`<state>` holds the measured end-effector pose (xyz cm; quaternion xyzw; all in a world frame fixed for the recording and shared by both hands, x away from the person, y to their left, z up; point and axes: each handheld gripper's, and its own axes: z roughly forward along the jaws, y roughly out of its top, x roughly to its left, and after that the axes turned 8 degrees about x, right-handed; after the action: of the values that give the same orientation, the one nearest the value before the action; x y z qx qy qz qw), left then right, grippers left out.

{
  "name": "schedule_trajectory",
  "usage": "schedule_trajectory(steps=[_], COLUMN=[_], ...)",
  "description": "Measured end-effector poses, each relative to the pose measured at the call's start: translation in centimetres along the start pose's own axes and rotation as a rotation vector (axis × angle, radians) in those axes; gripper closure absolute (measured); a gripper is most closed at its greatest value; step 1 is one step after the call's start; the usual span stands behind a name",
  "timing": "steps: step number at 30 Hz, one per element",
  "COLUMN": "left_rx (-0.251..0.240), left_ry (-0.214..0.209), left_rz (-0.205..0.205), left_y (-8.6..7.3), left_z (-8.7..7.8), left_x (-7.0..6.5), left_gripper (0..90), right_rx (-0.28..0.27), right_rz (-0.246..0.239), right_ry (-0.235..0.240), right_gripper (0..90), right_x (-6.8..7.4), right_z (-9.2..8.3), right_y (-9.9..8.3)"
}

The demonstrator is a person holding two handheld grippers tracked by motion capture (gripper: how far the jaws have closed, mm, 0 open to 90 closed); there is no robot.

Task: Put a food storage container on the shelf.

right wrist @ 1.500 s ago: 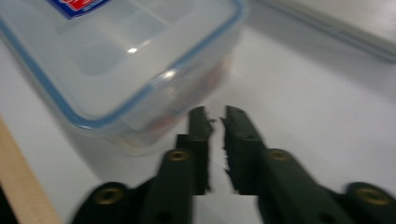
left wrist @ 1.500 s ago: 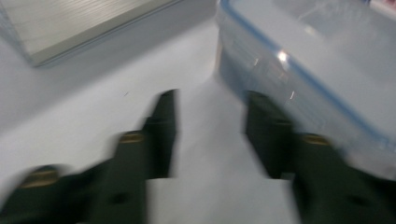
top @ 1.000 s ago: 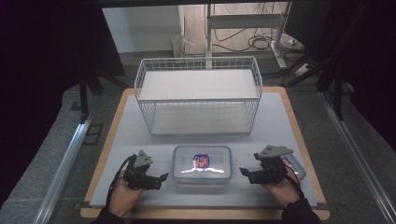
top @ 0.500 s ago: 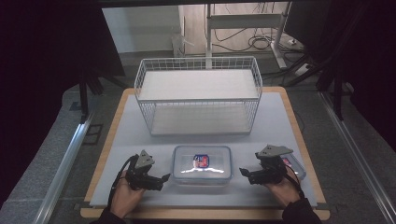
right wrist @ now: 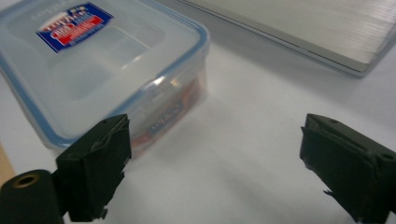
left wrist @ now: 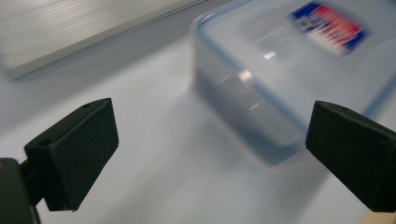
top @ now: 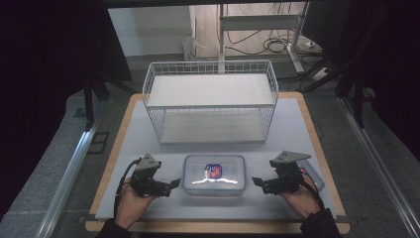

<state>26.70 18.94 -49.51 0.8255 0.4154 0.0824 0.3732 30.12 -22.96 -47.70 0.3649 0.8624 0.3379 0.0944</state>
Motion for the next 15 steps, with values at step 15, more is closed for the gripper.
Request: schedule_trajectory(steps=[15], left_rx=[0.124], left_ry=[-0.214], left_rz=[-0.011], left_y=[2.8], left_z=[4.3], left_x=[-0.5], left_gripper=[0.4], right_rx=[0.098], right_rz=[0.032], right_ry=[0.182], right_gripper=[9.1], right_x=[2.1], right_z=[3.0], right_y=[2.2])
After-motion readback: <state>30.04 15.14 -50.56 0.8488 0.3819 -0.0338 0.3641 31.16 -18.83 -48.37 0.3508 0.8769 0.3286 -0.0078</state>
